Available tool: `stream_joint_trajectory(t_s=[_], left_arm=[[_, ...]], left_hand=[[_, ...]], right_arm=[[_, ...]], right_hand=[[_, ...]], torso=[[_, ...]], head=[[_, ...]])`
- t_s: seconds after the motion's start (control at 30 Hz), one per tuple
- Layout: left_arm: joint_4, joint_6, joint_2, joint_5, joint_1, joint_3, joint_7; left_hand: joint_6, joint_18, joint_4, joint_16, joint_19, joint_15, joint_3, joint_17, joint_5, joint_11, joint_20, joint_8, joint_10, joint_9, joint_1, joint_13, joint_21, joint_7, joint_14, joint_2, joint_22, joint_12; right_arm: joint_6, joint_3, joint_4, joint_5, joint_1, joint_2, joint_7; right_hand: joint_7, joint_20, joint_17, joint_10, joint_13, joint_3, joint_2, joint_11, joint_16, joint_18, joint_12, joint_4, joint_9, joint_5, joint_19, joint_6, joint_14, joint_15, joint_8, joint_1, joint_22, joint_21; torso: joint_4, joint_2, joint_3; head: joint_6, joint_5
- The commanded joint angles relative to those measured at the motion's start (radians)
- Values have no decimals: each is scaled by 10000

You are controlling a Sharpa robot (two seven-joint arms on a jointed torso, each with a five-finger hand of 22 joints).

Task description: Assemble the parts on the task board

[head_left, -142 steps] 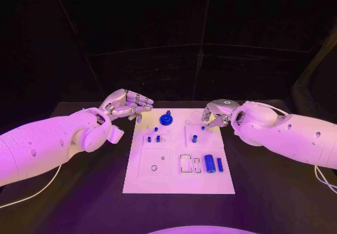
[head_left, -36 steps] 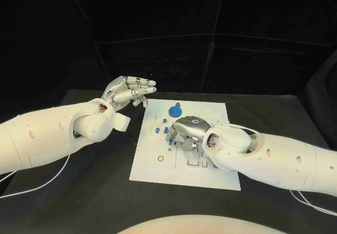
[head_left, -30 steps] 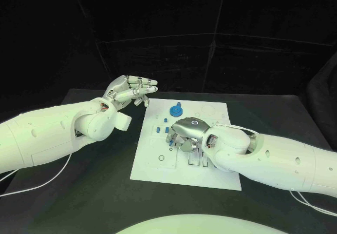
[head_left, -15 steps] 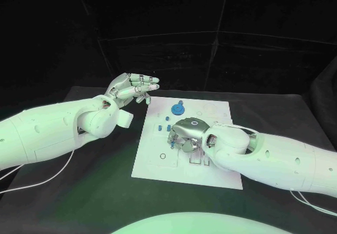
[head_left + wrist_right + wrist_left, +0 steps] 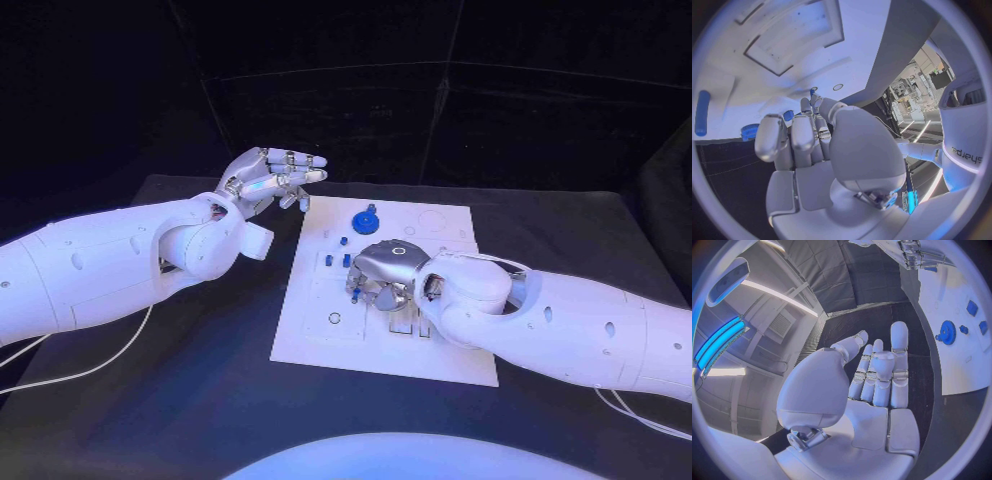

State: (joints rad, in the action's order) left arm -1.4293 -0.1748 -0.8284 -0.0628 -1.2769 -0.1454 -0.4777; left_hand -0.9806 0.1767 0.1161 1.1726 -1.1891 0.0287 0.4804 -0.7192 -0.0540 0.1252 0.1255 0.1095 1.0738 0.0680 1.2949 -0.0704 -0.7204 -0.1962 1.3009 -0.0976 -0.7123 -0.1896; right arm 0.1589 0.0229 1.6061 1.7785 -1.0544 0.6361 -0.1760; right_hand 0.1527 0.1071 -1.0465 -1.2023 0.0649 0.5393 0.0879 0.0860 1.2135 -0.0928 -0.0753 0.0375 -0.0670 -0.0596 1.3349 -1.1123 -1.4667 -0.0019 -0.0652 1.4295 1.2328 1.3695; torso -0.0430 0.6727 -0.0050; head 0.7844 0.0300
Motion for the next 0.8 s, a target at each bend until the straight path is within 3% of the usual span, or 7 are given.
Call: stream_joint_trajectory(t_s=[0.03,0.8], left_arm=[[4,14,4,77,-15,8,-28],[61,25,-13,77,-15,7,5]], left_hand=[[30,62,10,-23,26,22,-35,5,17,-19,22,29,-61,-12,-23,2,54,-31,-48,27,17,-34],[30,62,10,-23,26,22,-35,5,17,-19,22,29,-61,-12,-23,2,54,-31,-48,27,17,-34]], right_arm=[[-275,19,-21,116,14,-25,-33],[-41,32,75,127,70,-15,51]], right_hand=[[22,14,10,36,-7,57,-12,8,62,122,57,4,-10,13,27,-26,-188,34,-7,-123,4,31],[11,16,16,20,-2,85,-23,-3,63,122,45,26,-17,-7,28,-43,-186,31,-20,-135,7,33]], torso=[[-1,-1,-3],[3,-5,-1]], head=[[14,-18],[47,16]])
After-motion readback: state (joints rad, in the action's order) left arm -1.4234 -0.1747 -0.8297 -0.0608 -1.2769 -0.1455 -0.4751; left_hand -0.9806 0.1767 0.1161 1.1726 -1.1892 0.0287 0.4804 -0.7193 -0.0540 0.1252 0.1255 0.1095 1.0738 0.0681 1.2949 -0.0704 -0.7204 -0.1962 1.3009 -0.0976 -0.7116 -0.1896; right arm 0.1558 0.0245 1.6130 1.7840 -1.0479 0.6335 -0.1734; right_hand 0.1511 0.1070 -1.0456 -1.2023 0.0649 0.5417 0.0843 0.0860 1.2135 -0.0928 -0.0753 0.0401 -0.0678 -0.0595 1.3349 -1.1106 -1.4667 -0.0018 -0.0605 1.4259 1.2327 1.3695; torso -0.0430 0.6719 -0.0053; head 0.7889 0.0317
